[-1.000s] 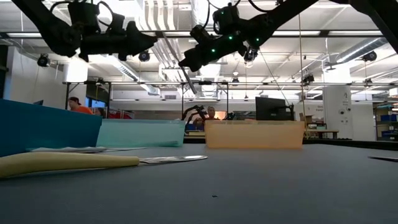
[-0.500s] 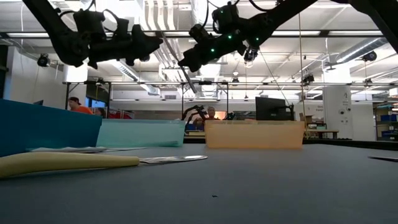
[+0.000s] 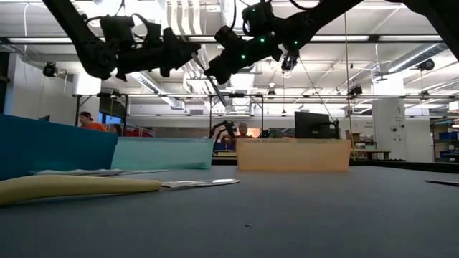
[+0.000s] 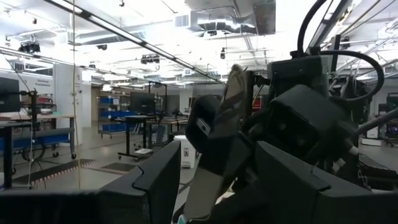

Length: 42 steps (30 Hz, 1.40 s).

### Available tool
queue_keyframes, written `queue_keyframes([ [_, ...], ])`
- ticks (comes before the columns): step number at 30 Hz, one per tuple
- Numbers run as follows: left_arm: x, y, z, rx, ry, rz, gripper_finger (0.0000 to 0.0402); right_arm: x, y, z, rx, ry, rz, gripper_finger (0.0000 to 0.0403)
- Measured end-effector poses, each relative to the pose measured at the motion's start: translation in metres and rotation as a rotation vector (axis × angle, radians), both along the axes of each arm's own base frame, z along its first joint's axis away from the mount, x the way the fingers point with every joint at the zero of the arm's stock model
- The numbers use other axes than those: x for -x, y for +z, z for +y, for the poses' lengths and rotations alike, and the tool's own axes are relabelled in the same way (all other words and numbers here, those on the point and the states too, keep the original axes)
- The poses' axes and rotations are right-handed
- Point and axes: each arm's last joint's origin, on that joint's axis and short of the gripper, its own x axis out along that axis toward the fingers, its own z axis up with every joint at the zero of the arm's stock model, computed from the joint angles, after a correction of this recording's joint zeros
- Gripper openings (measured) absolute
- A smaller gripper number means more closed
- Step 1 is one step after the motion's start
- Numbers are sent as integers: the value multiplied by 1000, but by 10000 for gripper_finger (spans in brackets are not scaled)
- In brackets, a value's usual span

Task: Sort silverware by color (type)
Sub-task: Put the white knife into the light blue bin

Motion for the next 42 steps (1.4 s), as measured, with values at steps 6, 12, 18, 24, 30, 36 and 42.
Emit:
queue_keyframes([
  [6,-3,2,3,5,-4,-6,189,0,-1,0,0,0,3,13],
  [12,-3,2,3,14,-7,-8,154,0,-1,0,-2,0,3,13],
  [18,-3,1,3,45,-14,-15,40,0,-1,0,-12,0,-2,13],
  [24,-3,0,5,141,-4,-45,3,0,-1,0,-40,-5,-13,15],
  [30,-2,-4,4,218,-40,-51,0,0,-5,2,-90,0,3,60],
  [36,3,-13,1,293,-28,-57,0,0,-7,2,-160,-19,-11,93],
  [42,14,-21,-4,338,34,-68,1,1,-9,2,-207,-31,-15,99],
])
